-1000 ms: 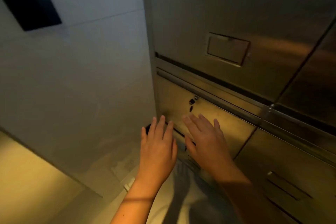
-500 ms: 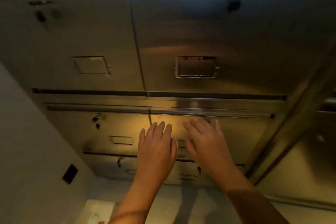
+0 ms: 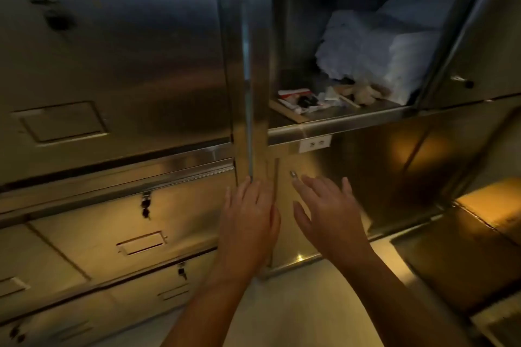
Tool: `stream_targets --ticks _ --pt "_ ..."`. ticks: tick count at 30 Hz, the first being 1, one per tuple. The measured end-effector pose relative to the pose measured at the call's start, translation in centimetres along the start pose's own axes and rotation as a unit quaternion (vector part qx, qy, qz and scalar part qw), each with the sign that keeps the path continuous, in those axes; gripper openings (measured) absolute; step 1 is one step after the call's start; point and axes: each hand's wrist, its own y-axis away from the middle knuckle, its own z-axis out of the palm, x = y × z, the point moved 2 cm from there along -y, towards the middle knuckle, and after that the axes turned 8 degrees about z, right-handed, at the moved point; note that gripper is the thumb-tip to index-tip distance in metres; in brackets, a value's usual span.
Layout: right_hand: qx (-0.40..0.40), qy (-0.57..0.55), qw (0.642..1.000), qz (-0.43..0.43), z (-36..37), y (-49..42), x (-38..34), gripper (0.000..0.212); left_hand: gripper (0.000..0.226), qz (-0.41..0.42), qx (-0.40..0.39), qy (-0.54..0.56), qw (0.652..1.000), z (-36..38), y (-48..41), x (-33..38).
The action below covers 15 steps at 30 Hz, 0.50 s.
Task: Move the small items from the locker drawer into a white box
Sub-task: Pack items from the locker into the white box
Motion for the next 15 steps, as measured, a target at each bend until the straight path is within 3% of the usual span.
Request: stream_targets --ticks 7,15 --pt "0.006 0.027 0.997 0.073 -1.4 -0.2 8.4 0.038 0.041 0.055 -0.05 0.036 0.997 4.5 -4.6 6.0" --pt "0.006 0.034 0.992 0.118 0.5 -3.7 14.2 0.038 0.044 0.076 -0.069 0.064 0.993 9.3 -11.0 7.2"
